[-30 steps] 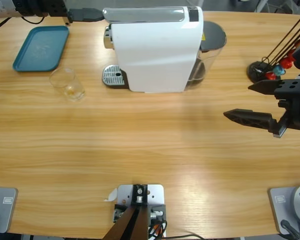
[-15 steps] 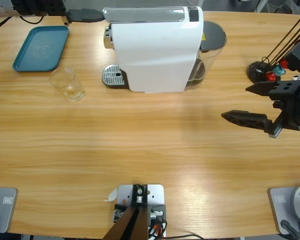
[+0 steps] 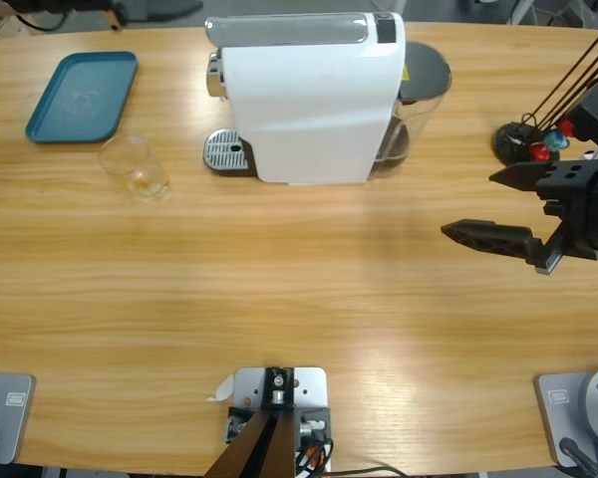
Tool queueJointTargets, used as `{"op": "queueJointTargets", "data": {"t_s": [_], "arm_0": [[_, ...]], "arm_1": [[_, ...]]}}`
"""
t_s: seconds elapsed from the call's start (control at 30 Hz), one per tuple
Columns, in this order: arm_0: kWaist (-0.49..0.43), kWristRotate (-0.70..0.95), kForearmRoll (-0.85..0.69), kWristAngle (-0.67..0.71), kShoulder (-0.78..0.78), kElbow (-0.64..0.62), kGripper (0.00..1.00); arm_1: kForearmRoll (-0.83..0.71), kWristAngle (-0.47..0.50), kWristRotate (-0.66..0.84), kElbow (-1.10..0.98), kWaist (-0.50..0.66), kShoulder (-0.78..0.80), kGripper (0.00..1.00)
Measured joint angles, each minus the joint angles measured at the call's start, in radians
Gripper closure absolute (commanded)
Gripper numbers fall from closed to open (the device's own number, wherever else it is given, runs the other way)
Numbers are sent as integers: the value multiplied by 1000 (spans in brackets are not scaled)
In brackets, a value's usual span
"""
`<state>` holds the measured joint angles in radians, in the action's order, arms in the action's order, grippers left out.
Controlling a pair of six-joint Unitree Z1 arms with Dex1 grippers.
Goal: Pour coffee
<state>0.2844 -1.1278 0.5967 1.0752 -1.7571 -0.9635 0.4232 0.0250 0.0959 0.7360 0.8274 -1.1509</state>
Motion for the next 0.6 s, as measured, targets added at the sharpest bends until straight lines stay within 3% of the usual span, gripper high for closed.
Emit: {"op": "queueJointTargets", "data": {"t_s": [0.3, 0.6], "arm_0": [[-1, 0, 0, 1, 10, 10, 147], [-111, 1, 3, -15, 12, 117, 142]], "arm_1": [[0, 0, 0, 0, 0, 0, 105], [0, 2, 0, 0, 0, 0, 105]]}}
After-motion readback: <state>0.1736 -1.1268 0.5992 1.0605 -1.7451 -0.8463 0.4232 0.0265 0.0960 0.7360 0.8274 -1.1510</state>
